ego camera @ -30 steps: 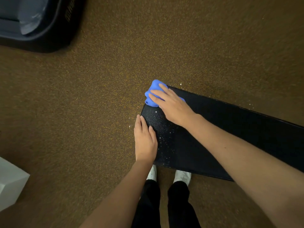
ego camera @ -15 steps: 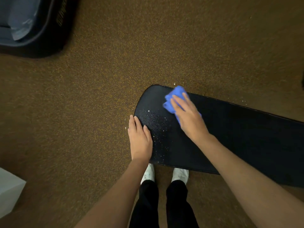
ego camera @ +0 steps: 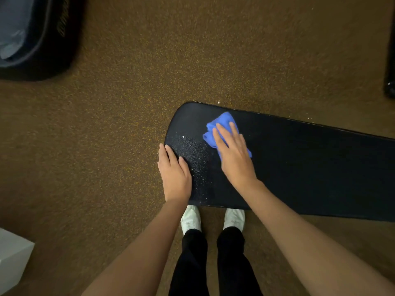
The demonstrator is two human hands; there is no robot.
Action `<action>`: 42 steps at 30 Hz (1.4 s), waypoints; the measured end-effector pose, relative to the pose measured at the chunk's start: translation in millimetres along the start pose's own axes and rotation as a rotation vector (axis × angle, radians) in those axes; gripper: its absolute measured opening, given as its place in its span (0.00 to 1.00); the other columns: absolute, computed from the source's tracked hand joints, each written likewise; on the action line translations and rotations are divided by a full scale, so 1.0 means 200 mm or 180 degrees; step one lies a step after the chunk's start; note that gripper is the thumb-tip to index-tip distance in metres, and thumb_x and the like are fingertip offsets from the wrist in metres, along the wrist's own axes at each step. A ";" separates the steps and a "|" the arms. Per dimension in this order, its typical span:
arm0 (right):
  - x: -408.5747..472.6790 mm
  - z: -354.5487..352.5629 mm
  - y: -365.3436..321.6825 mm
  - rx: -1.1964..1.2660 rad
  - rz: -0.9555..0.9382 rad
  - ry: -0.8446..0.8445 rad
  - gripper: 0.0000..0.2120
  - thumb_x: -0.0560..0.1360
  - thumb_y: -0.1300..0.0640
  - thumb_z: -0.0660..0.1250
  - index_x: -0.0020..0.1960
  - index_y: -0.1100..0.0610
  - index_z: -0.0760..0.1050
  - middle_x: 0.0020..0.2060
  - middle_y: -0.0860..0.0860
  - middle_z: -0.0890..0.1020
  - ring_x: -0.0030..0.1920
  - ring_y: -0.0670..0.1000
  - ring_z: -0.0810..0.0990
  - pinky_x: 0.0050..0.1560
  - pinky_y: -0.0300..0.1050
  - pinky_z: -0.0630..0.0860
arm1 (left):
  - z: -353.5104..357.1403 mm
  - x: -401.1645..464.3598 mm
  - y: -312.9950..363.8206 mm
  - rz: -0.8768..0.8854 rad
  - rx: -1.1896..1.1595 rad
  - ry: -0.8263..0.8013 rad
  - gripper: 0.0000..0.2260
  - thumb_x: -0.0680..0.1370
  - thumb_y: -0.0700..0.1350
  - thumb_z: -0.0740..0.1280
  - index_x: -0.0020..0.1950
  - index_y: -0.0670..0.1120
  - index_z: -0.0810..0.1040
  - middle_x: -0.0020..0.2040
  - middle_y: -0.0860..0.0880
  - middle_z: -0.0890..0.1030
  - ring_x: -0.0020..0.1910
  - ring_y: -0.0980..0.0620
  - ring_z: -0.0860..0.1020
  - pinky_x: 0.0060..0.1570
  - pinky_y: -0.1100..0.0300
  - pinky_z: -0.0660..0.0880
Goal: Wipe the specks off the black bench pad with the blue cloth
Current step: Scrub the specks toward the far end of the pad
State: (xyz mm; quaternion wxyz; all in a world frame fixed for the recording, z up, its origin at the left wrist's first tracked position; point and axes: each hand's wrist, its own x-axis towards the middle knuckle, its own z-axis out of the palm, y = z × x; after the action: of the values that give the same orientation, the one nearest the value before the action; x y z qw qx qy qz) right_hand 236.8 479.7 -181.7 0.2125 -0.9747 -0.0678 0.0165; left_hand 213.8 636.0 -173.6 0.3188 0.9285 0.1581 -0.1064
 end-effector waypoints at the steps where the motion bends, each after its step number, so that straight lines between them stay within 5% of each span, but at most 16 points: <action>1: -0.04 -0.03 0.04 -0.0027 0.0178 -0.0008 0.31 0.67 0.75 0.66 0.69 0.62 0.67 0.68 0.57 0.70 0.71 0.65 0.60 0.64 0.67 0.63 | 0.00 0.00 0.00 -0.0032 -0.0014 -0.0007 0.24 0.82 0.45 0.49 0.74 0.35 0.52 0.76 0.39 0.51 0.75 0.45 0.49 0.73 0.54 0.46; 6: 0.03 -0.05 0.05 0.0100 0.0754 0.0232 0.32 0.65 0.78 0.64 0.67 0.65 0.68 0.67 0.61 0.71 0.69 0.70 0.61 0.61 0.70 0.65 | 0.01 0.00 0.00 -0.0063 -0.0002 0.0017 0.23 0.82 0.45 0.50 0.74 0.35 0.51 0.76 0.39 0.50 0.75 0.44 0.49 0.73 0.53 0.46; 12: -0.09 0.02 -0.07 0.0000 0.0141 0.0043 0.32 0.67 0.76 0.65 0.69 0.63 0.66 0.67 0.58 0.71 0.70 0.67 0.61 0.62 0.66 0.68 | -0.01 0.00 -0.02 0.0084 0.0060 -0.0095 0.27 0.79 0.48 0.47 0.73 0.34 0.53 0.75 0.36 0.51 0.74 0.42 0.51 0.73 0.55 0.47; 17: -0.22 -0.09 0.10 -0.0264 0.0995 0.0062 0.33 0.67 0.75 0.67 0.70 0.65 0.64 0.70 0.60 0.66 0.71 0.67 0.59 0.66 0.65 0.58 | -0.03 -0.03 -0.02 0.0276 0.0158 -0.0180 0.25 0.81 0.47 0.48 0.73 0.33 0.52 0.75 0.36 0.50 0.74 0.41 0.49 0.74 0.49 0.49; 21: -0.07 -0.09 0.09 -0.0127 0.1174 0.0191 0.34 0.67 0.76 0.66 0.71 0.67 0.61 0.70 0.62 0.65 0.71 0.70 0.56 0.66 0.66 0.60 | -0.03 -0.08 -0.03 0.0372 0.0323 -0.0193 0.26 0.79 0.48 0.47 0.73 0.33 0.54 0.75 0.36 0.52 0.74 0.39 0.50 0.73 0.47 0.51; 24: 0.00 -0.04 0.04 -0.0074 0.1058 0.0170 0.33 0.66 0.77 0.65 0.70 0.67 0.63 0.68 0.63 0.68 0.70 0.72 0.58 0.64 0.67 0.64 | -0.03 -0.08 -0.05 0.0417 0.0464 -0.0223 0.26 0.80 0.48 0.46 0.73 0.33 0.55 0.74 0.35 0.53 0.74 0.38 0.51 0.73 0.46 0.51; 29: -0.10 -0.01 0.02 -0.0147 -0.0057 -0.0109 0.32 0.66 0.76 0.65 0.69 0.65 0.66 0.67 0.61 0.70 0.70 0.69 0.61 0.63 0.67 0.66 | -0.01 -0.10 -0.07 0.0620 0.0746 -0.0299 0.27 0.78 0.49 0.46 0.71 0.34 0.61 0.74 0.34 0.57 0.73 0.35 0.55 0.69 0.41 0.56; 36: 0.02 -0.12 0.18 -0.0261 0.1133 0.0115 0.34 0.72 0.74 0.62 0.74 0.64 0.54 0.74 0.59 0.58 0.73 0.67 0.47 0.71 0.62 0.49 | 0.00 -0.15 -0.05 0.0826 0.1022 -0.0274 0.25 0.79 0.48 0.48 0.70 0.34 0.63 0.73 0.34 0.60 0.71 0.34 0.59 0.66 0.39 0.60; 39: 0.12 -0.09 0.13 -0.0198 0.1122 0.0095 0.33 0.72 0.73 0.60 0.74 0.64 0.53 0.74 0.59 0.58 0.73 0.68 0.45 0.71 0.61 0.48 | -0.01 -0.15 -0.05 0.0803 0.1017 -0.0326 0.25 0.79 0.48 0.47 0.71 0.35 0.63 0.73 0.35 0.60 0.71 0.34 0.59 0.67 0.39 0.59; 42: 0.11 -0.04 0.08 -0.0030 0.0641 0.0065 0.33 0.68 0.76 0.63 0.71 0.66 0.62 0.69 0.61 0.67 0.71 0.72 0.54 0.66 0.68 0.58 | -0.02 -0.15 -0.05 0.0836 0.0984 -0.0324 0.25 0.79 0.48 0.48 0.70 0.34 0.64 0.72 0.34 0.61 0.71 0.34 0.60 0.68 0.40 0.60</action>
State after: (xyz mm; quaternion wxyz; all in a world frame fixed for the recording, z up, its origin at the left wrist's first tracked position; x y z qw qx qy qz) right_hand 261.0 465.3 -180.2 0.2059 -0.9776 0.0327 0.0275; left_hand 182.8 639.7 -167.6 0.1913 0.9724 0.0011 -0.1337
